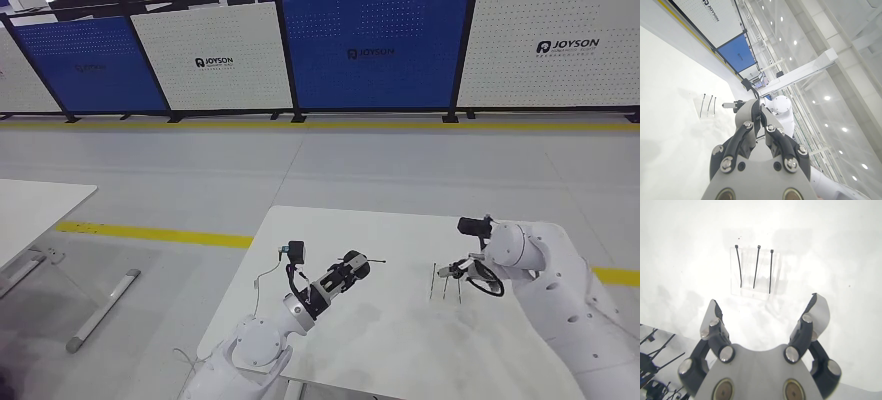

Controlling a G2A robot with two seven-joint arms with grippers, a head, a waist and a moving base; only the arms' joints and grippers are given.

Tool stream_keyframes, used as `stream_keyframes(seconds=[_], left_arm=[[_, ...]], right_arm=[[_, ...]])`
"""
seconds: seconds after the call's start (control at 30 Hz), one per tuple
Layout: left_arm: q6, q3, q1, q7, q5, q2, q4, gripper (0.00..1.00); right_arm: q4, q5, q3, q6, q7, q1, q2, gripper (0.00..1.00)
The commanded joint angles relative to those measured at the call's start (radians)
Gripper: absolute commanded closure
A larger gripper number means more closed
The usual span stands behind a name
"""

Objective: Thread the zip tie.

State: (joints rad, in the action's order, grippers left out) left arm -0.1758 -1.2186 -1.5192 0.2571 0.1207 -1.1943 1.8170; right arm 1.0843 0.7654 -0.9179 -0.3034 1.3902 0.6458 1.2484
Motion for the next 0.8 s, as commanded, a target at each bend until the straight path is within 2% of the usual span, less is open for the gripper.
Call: stream_keyframes(seconds=[0.0, 0.33, 0.4, 0.5, 0.67, 0.7, 0.73, 0.77], left_arm=[[0.0, 0.0, 0.0, 0.0, 0.0, 0.0, 0.0, 1.0], [0.0, 0.0, 0.0, 0.0, 0.0, 0.0, 0.0, 1.0], [0.0, 0.0, 0.0, 0.0, 0.0, 0.0, 0.0, 1.0], [0.0, 0.0, 0.0, 0.0, 0.0, 0.0, 0.0, 1.0], [0.0, 0.0, 0.0, 0.0, 0.0, 0.0, 0.0, 1.0], [0.0, 0.0, 0.0, 0.0, 0.0, 0.0, 0.0, 1.0], [0.0, 0.0, 0.0, 0.0, 0.0, 0.0, 0.0, 1.0], [0.0, 0.0, 0.0, 0.0, 0.0, 0.0, 0.0, 1.0]], right_arm=[[-0.027, -0.009, 0.007, 0.019, 0.0, -0.014, 0.004, 0.0], [-0.037, -0.013, 0.016, 0.026, 0.0, -0.021, 0.006, 0.0], [-0.029, -0.025, 0.003, 0.043, -0.048, -0.004, 0.004, 0.0], [0.005, -0.052, -0.018, 0.086, -0.068, 0.01, -0.001, 0.0], [0.005, -0.043, -0.003, 0.084, -0.054, -0.001, 0.004, 0.0], [-0.011, -0.05, 0.003, 0.082, -0.042, -0.01, 0.007, 0.29], [-0.024, -0.053, 0.009, 0.083, -0.035, -0.019, 0.01, 0.34], [-0.039, -0.055, 0.018, 0.089, -0.026, -0.027, 0.014, 0.51]])
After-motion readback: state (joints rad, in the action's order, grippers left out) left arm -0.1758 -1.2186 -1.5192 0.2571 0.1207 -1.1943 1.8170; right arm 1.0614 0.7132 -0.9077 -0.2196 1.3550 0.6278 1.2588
